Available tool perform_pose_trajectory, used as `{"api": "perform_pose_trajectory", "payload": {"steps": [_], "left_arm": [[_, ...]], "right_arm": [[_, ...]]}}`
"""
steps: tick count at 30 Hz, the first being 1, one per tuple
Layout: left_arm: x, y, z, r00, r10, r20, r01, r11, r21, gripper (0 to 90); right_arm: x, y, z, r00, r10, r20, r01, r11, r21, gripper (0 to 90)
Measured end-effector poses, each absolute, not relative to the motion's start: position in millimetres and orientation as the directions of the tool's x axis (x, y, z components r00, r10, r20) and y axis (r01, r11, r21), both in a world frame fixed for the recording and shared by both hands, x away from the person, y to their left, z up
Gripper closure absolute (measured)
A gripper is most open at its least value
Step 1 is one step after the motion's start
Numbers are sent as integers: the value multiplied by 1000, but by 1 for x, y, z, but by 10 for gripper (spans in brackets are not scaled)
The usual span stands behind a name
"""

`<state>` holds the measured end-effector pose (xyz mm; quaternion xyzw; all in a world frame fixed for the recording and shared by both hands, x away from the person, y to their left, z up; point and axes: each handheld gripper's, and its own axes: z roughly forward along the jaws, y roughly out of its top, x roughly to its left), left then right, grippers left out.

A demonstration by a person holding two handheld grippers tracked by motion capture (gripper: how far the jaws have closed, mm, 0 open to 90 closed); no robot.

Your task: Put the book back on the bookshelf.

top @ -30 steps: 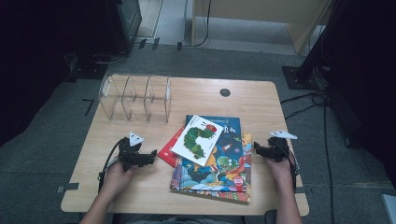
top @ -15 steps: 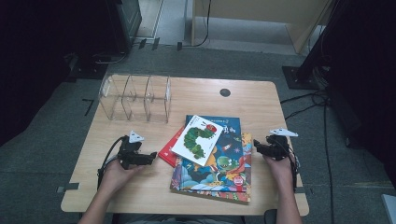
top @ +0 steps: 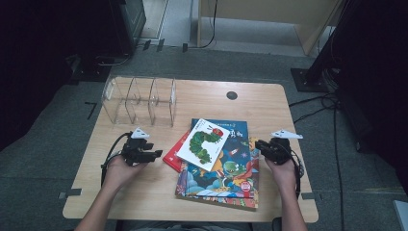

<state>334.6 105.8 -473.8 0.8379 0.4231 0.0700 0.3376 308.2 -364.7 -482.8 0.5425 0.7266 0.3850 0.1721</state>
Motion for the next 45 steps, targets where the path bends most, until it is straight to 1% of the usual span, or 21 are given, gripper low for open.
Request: {"api": "perform_pose_trajectory", "payload": {"steps": [2, 4, 6, 8, 10, 12, 13, 15, 20, 21, 22, 25, 29, 37, 45], "left_arm": [[345, 99, -473, 632, 751, -192, 680, -419, 601, 505], [347, 97, -472, 638, 746, -188, 675, -426, 602, 498], [351, 92, -470, 644, 742, -186, 671, -431, 603, 484], [356, 89, -468, 652, 729, -207, 673, -431, 601, 476], [364, 82, -466, 663, 708, -244, 680, -433, 592, 427], [366, 80, -466, 670, 699, -249, 677, -437, 592, 374], [368, 77, -466, 677, 693, -246, 671, -443, 595, 374], [372, 72, -465, 688, 687, -236, 658, -452, 603, 341], [377, 59, -461, 703, 665, -252, 651, -460, 603, 310], [378, 56, -461, 708, 660, -252, 648, -466, 602, 287], [378, 54, -461, 710, 657, -253, 648, -469, 600, 287], [380, 47, -463, 716, 649, -256, 646, -478, 594, 250], [383, 39, -466, 724, 632, -275, 649, -490, 582, 250], [386, 23, -472, 742, 613, -271, 639, -524, 564, 242], [390, 11, -472, 751, 592, -291, 641, -549, 537, 238]], "right_arm": [[312, -351, -481, -379, 909, 170, 661, 138, 738, 836], [312, -348, -481, -387, 906, 174, 664, 143, 734, 838], [313, -338, -482, -416, 894, 168, 665, 173, 727, 847], [313, -335, -482, -422, 891, 168, 668, 180, 722, 851], [314, -328, -483, -439, 882, 171, 670, 195, 716, 856], [315, -327, -483, -444, 879, 172, 669, 198, 716, 856], [316, -325, -483, -443, 879, 174, 673, 198, 713, 857], [317, -320, -482, -450, 875, 181, 674, 199, 712, 858], [319, -306, -483, -471, 861, 192, 671, 208, 711, 861], [317, -300, -484, -479, 855, 199, 671, 210, 711, 864], [317, -300, -484, -479, 855, 199, 671, 210, 711, 864], [314, -295, -483, -487, 849, 208, 670, 210, 712, 865], [311, -288, -484, -501, 840, 208, 661, 217, 718, 868], [307, -274, -488, -531, 828, 178, 644, 258, 720, 867], [310, -264, -490, -566, 804, 184, 630, 277, 726, 875]]}}
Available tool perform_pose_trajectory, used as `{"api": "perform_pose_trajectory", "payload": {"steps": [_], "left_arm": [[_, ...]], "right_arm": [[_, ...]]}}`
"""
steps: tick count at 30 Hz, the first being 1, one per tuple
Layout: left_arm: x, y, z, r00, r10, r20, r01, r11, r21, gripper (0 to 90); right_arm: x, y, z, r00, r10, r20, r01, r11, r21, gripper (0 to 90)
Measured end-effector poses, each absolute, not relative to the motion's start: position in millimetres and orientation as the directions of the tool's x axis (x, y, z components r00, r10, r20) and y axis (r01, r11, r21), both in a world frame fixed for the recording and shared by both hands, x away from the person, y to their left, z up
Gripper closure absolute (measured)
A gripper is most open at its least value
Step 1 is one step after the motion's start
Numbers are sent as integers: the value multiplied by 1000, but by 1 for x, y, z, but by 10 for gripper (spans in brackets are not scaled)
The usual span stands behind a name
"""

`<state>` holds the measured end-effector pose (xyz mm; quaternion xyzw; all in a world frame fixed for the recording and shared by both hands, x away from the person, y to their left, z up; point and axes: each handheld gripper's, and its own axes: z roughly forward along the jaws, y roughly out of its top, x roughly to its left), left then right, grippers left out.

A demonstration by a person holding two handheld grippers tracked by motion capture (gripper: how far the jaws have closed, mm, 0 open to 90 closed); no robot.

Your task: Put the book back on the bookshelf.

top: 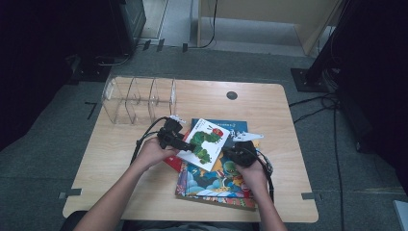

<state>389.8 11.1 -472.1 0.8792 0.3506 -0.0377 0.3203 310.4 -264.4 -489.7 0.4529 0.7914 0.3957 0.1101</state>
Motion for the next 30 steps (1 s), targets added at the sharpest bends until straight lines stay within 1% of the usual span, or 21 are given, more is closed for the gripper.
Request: {"api": "perform_pose_trajectory", "payload": {"steps": [4, 8, 10, 13, 15, 16, 18, 23, 25, 26, 28, 30], "left_arm": [[392, 11, -475, 736, 589, -333, 665, -535, 521, 236], [392, 11, -475, 738, 585, -336, 664, -545, 511, 223], [391, 11, -475, 734, 594, -331, 669, -547, 503, 194], [392, 14, -477, 723, 600, -343, 682, -538, 495, 183], [395, 17, -482, 686, 598, -415, 725, -514, 458, 165], [396, 17, -483, 677, 599, -428, 734, -507, 451, 165], [396, 18, -481, 673, 614, -411, 737, -512, 441, 160], [393, 18, -476, 653, 643, -401, 755, -507, 416, 170], [391, 21, -469, 653, 652, -386, 753, -499, 429, 245], [391, 23, -464, 652, 655, -382, 751, -492, 439, 245], [390, 27, -455, 649, 662, -376, 750, -473, 462, 336], [390, 27, -444, 649, 669, -363, 751, -484, 449, 385]], "right_arm": [[313, -263, -490, -570, 800, 185, 628, 280, 726, 878], [316, -258, -490, -582, 790, 190, 624, 285, 727, 887], [318, -254, -491, -595, 783, 183, 614, 296, 732, 887], [319, -252, -491, -598, 779, 187, 612, 294, 735, 889], [321, -247, -491, -607, 771, 191, 609, 297, 735, 900], [321, -247, -491, -607, 771, 191, 609, 297, 735, 900], [323, -242, -490, -617, 766, 179, 605, 316, 731, 900], [325, -240, -490, -621, 762, 185, 606, 317, 730, 900], [324, -237, -490, -622, 765, 166, 601, 330, 728, 900], [324, -237, -490, -622, 765, 166, 601, 330, 728, 900], [323, -236, -489, -622, 766, 162, 600, 333, 727, 900], [322, -234, -490, -625, 762, 171, 602, 330, 727, 900]]}}
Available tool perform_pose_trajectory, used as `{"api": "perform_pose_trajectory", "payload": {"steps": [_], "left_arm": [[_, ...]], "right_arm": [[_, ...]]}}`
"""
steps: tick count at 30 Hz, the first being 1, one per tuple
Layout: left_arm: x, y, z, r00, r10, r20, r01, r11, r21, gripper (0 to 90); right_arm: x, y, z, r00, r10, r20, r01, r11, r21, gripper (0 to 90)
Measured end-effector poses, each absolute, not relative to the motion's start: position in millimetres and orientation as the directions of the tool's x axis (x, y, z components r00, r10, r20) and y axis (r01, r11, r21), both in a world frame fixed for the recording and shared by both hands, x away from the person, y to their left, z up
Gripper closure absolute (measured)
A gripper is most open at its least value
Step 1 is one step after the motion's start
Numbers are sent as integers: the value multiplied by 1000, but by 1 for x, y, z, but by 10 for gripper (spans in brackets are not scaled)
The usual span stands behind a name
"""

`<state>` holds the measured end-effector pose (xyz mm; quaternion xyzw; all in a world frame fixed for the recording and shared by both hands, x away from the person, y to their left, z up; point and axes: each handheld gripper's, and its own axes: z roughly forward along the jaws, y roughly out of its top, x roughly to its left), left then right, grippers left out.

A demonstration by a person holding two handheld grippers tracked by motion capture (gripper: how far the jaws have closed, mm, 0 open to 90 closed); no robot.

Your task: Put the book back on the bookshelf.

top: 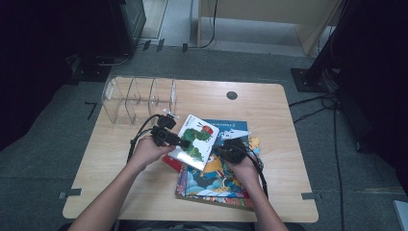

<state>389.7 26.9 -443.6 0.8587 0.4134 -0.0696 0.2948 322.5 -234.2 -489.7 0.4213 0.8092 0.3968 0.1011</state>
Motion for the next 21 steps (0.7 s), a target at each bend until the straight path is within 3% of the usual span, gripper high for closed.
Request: {"api": "perform_pose_trajectory", "payload": {"steps": [6, 10, 11, 13, 16, 17, 18, 19, 21], "left_arm": [[392, 18, -421, 634, 631, -448, 773, -489, 404, 514], [398, 10, -413, 585, 663, -467, 811, -471, 347, 588], [400, 10, -412, 574, 658, -488, 819, -461, 342, 666], [404, 8, -406, 549, 646, -530, 835, -447, 320, 700], [405, 1, -398, 558, 665, -496, 829, -470, 302, 746], [406, -1, -394, 566, 672, -478, 824, -480, 301, 746], [406, -1, -392, 568, 678, -466, 823, -482, 302, 766], [405, -1, -389, 571, 686, -450, 821, -483, 305, 766], [402, 0, -383, 594, 694, -407, 805, -502, 317, 771]], "right_arm": [[320, -227, -490, -648, 743, 166, 588, 349, 730, 900], [320, -224, -490, -661, 733, 163, 578, 358, 733, 896], [320, -223, -490, -664, 730, 160, 575, 363, 733, 886], [320, -223, -490, -666, 727, 165, 576, 362, 733, 875], [321, -222, -490, -684, 711, 163, 566, 376, 734, 840], [321, -221, -489, -689, 708, 157, 561, 384, 734, 823], [322, -221, -488, -693, 709, 131, 549, 400, 734, 720], [322, -221, -488, -693, 709, 131, 549, 400, 734, 720], [321, -222, -488, -689, 721, 71, 524, 428, 736, 620]]}}
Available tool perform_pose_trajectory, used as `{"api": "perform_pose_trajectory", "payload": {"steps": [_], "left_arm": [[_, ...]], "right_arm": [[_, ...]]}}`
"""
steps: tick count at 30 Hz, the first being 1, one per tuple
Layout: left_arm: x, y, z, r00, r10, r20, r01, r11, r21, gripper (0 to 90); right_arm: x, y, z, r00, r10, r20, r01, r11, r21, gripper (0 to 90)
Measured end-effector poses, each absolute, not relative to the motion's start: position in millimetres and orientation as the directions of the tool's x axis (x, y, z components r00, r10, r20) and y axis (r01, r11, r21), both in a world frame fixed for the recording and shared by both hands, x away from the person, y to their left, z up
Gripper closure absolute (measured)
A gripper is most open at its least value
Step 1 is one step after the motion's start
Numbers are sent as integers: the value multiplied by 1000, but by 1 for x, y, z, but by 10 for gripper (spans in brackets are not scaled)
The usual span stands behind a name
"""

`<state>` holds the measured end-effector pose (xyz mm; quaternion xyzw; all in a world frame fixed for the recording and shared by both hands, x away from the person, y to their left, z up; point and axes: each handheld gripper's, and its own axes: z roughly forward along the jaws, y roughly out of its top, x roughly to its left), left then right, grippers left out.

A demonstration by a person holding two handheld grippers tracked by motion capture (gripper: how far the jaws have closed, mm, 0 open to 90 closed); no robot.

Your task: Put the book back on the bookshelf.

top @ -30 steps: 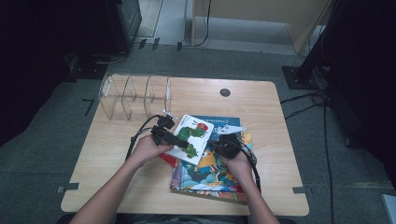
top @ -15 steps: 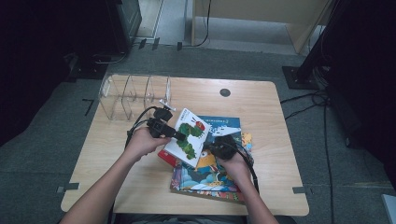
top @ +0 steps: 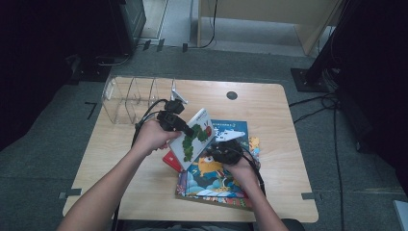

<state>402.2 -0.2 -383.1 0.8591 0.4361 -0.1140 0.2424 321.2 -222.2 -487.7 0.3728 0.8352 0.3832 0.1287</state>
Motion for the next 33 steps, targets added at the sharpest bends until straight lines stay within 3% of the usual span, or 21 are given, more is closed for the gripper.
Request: {"api": "perform_pose_trajectory", "payload": {"steps": [3, 7, 24, 33], "left_arm": [[398, 8, -379, 594, 706, -386, 804, -498, 325, 772], [392, 25, -373, 574, 737, -357, 815, -470, 340, 771], [360, 91, -368, 478, 814, -330, 865, -370, 340, 770], [367, 112, -365, 353, 882, -313, 909, -244, 339, 771]], "right_arm": [[321, -227, -489, -690, 723, -8, 482, 468, 741, 504], [325, -231, -489, -676, 737, -8, 490, 458, 741, 444], [341, -239, -492, -652, 758, 27, 512, 413, 753, 422], [342, -238, -493, -647, 762, 24, 505, 405, 762, 427]]}}
